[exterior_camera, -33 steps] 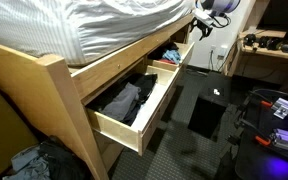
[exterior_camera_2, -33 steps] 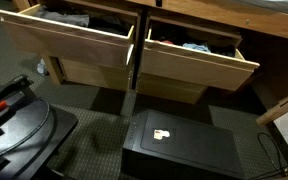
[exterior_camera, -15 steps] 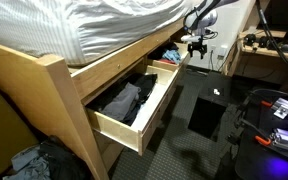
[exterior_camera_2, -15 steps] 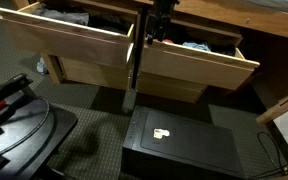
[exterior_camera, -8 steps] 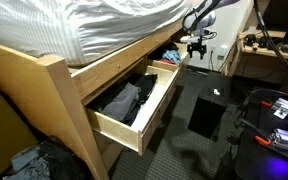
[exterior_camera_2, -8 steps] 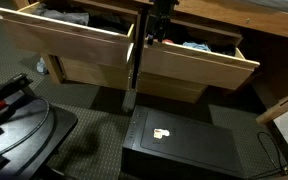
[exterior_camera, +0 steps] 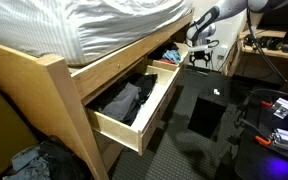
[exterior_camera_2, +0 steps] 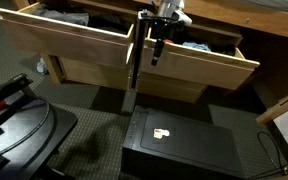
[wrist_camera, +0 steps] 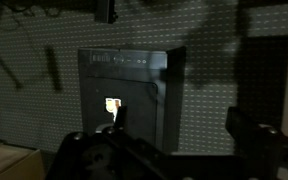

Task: Close the open drawers

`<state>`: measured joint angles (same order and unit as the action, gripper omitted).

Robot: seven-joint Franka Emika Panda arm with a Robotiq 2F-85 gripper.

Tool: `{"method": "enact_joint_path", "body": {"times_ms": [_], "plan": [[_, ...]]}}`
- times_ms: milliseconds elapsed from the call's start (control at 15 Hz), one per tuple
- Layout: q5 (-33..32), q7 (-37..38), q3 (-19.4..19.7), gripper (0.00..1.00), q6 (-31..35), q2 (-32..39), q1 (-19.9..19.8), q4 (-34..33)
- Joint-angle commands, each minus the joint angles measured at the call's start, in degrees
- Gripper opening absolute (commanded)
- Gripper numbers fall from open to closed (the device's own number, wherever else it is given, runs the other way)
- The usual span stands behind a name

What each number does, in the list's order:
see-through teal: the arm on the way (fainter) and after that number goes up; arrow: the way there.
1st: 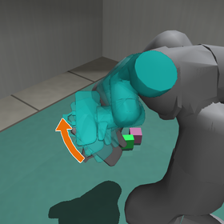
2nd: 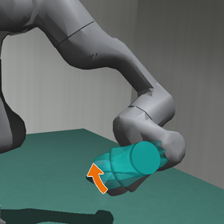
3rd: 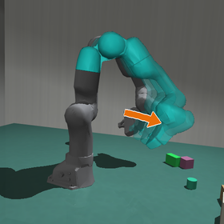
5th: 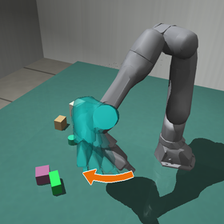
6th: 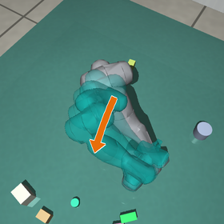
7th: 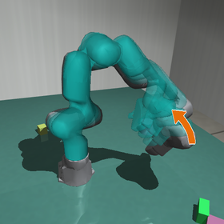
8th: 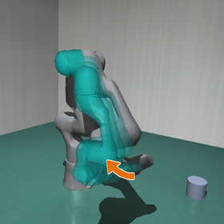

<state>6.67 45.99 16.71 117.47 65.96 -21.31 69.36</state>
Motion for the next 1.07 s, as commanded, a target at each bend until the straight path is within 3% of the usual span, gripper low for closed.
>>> {"method": "enact_joint_path", "body": {"times_ms": [0, 200, 667, 1000], "plan": [[-0.5, -1.2, 0.0, 1.0, -1.9, 2.0, -1.0, -2.4], [-0.8, -2.3, 0.0, 1.0, -3.6, 5.0, -2.1, -6.3], [9.7, -5.8, -7.2, 1.0, 18.0, 4.9, -3.4, -2.7], [14.4, -4.9, -10.3, 1.0, 16.6, 8.4, -4.4, -9.0]]}}
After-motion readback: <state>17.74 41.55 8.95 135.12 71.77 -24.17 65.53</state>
